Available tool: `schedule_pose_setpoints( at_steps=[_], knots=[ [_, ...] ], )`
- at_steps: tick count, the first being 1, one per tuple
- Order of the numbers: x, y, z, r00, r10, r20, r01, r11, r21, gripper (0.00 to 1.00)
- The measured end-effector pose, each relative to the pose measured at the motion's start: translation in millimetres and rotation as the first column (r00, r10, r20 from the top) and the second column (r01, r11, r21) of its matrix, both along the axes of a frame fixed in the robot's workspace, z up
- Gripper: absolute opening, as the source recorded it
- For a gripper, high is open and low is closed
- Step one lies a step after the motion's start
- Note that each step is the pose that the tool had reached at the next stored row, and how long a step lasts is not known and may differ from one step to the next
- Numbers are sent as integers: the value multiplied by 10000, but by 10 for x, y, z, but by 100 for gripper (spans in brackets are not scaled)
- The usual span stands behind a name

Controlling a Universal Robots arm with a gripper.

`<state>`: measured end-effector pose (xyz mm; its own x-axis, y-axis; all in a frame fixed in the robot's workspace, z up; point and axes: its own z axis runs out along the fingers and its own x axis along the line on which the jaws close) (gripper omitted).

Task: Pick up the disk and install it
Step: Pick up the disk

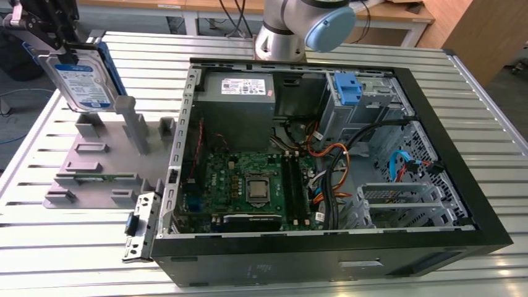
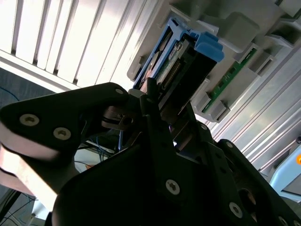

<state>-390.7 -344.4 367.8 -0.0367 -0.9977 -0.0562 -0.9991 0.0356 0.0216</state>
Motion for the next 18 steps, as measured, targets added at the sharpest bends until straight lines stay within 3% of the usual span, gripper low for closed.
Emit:
schedule_pose_setpoints(
  at_steps=[18],
  knots=[
    [0, 0, 201, 10000, 0, 5, 0, 10000, 2, 35]
  ],
)
